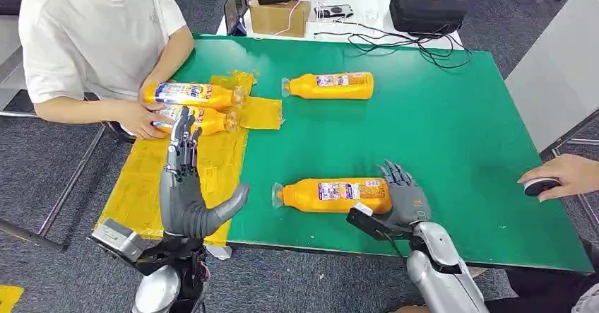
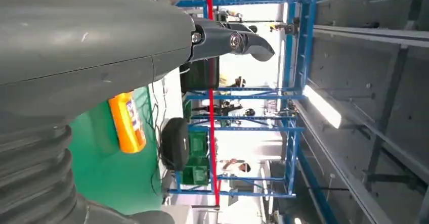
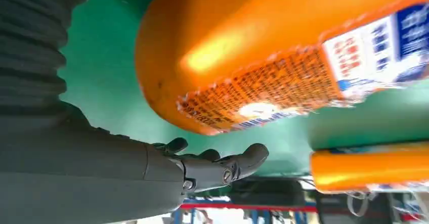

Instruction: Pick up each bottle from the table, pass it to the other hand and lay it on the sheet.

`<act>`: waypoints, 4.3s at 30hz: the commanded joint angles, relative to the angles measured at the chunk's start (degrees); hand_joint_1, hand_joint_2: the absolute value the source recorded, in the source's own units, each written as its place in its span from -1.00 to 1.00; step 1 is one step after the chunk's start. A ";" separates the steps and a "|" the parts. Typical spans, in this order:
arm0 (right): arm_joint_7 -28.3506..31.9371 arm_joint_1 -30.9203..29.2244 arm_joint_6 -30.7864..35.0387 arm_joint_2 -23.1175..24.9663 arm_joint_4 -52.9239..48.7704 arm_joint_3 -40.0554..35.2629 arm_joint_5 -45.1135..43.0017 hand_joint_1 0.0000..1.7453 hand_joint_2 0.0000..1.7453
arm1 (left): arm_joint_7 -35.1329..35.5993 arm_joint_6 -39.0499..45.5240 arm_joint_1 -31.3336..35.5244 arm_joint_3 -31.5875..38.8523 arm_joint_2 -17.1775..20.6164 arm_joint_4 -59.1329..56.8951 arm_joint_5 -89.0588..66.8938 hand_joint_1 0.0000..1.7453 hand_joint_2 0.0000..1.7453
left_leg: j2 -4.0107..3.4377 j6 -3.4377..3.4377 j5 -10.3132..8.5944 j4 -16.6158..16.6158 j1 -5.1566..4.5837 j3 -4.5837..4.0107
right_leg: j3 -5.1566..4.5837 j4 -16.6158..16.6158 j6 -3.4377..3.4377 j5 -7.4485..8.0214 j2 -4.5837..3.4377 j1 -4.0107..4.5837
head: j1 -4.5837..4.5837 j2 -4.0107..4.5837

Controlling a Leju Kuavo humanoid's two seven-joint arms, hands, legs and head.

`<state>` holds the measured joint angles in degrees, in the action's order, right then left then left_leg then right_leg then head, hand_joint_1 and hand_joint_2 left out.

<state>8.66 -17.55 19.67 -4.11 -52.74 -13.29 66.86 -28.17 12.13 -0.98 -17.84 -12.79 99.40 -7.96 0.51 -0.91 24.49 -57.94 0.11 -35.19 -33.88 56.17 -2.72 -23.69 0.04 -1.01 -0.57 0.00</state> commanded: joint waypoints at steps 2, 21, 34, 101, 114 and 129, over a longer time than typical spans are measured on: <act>1.58 -5.93 1.46 2.80 10.72 -2.61 -0.84 -1.00 1.00 | 0.11 0.45 3.13 -1.27 0.92 -5.36 -0.31 -1.00 1.00 | -0.12 0.06 0.05 0.06 0.02 0.23 | 0.19 -0.05 0.11 -0.02 -0.08 0.03 | -0.02 0.00; -1.57 -6.47 -3.16 3.96 14.26 -7.44 1.21 -1.00 1.00 | -0.24 0.66 1.22 -1.44 0.73 -4.32 -0.36 -1.00 1.00 | -0.09 0.05 0.05 0.07 0.03 0.27 | 0.22 -0.07 0.10 -0.04 -0.03 0.04 | 0.00 0.00; -2.33 -6.93 -6.50 3.03 16.52 -8.69 0.87 0.50 1.00 | -0.18 0.96 0.58 -1.07 0.68 -4.13 -0.50 -1.00 1.00 | -0.08 0.06 0.05 0.09 0.04 0.39 | 0.34 -0.11 0.12 -0.04 0.02 0.06 | -0.02 0.00; 16.08 19.73 -9.38 11.35 -24.18 -18.59 -33.64 1.00 1.00 | 0.57 -7.00 -4.74 -2.19 -0.71 -10.38 11.77 -1.00 1.00 | -0.15 0.11 0.16 0.06 0.07 0.17 | 0.12 -0.07 0.12 -0.10 -0.09 0.07 | 0.00 0.00; 14.06 20.46 -4.69 6.80 -23.36 -21.76 -33.43 1.00 1.00 | 4.55 -6.95 -2.63 -4.47 0.39 -11.75 18.27 -0.92 1.00 | 0.08 0.12 0.17 0.11 0.09 0.33 | 0.34 -0.16 0.15 -0.18 0.14 0.09 | 0.00 0.00; 13.26 19.02 -0.06 7.84 -20.49 -22.65 -28.97 -1.00 -1.00 | 10.71 -15.23 -3.86 -3.16 1.13 -12.56 31.39 1.00 1.00 | -0.08 0.13 0.17 0.13 0.08 0.32 | 0.25 -0.15 0.15 -0.15 0.01 0.08 | 0.00 0.00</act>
<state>22.05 1.96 17.00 5.27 -78.27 -33.42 36.04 -20.49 1.62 -7.11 -22.06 -13.18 89.61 17.06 0.40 -0.83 24.58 -57.93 0.15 -35.24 -34.02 56.16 -2.69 -23.75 -0.02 -0.98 -0.57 0.00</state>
